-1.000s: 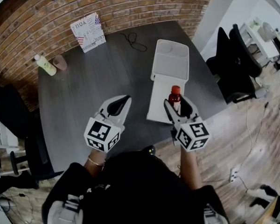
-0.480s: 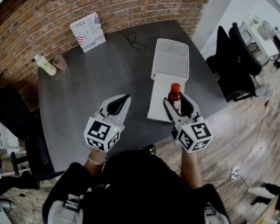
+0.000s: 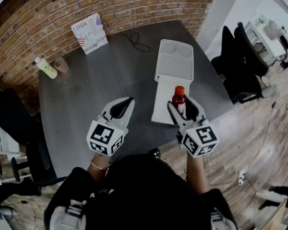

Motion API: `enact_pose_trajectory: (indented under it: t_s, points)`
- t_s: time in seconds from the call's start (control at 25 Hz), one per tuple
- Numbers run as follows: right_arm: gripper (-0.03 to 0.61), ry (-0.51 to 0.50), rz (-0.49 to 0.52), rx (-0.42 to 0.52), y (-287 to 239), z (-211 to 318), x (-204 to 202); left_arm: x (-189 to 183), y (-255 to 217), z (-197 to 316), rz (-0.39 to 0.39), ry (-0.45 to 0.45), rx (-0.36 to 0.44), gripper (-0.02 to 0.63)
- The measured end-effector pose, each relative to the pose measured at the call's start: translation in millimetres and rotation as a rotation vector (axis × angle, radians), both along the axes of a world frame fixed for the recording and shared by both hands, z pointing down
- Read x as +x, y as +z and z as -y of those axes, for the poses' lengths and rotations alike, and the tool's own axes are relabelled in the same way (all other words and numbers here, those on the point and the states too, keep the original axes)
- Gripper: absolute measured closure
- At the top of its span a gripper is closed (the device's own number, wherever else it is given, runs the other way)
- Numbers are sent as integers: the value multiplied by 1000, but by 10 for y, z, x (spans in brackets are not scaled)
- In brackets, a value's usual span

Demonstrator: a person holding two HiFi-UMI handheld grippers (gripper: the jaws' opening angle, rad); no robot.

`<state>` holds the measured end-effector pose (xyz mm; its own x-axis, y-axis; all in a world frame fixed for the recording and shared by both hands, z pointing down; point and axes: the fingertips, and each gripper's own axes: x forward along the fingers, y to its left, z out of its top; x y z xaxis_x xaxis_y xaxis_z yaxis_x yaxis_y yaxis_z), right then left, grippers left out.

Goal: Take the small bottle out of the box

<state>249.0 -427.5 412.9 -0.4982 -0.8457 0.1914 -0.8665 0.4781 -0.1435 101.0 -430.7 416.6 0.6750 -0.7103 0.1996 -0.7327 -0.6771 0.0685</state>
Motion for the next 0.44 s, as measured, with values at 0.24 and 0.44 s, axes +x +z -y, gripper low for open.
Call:
enact_pose_trajectory:
  t_s: [0.24, 0.44]
  points:
    - [354, -1, 3, 4, -4, -11, -14, -20, 24, -10, 2, -3, -2, 608]
    - [354, -4, 2, 5, -11, -16, -26, -34, 28, -23, 2, -8, -1, 609]
